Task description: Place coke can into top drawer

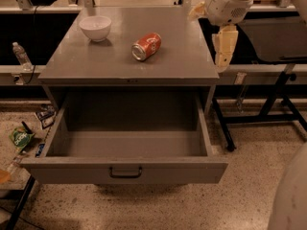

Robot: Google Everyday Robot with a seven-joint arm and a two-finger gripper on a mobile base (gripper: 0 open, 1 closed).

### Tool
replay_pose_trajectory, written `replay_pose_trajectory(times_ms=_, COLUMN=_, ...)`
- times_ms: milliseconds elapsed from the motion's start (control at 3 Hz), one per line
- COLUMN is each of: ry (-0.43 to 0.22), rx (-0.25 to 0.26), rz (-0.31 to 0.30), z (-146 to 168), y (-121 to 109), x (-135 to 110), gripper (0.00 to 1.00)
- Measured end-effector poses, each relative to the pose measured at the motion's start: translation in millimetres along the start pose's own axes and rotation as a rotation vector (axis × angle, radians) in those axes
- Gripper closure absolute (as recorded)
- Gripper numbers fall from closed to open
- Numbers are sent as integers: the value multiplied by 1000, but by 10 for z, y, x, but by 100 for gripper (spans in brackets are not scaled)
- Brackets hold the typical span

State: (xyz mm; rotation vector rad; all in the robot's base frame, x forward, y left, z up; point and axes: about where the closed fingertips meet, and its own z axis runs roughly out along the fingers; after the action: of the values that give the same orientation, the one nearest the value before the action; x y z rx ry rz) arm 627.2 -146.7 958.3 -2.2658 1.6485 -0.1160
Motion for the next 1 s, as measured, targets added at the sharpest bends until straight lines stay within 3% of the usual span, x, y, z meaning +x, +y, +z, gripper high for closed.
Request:
replay_pose_trajectory(times_ms=333, ry=-3, rx=-9, rz=-29, z=109, y=-129, x=5, gripper=0)
replay_pose_trajectory(times_ms=1000, ry=3, rx=-28, rz=-153, z=631, y=-739, x=-16, gripper=0)
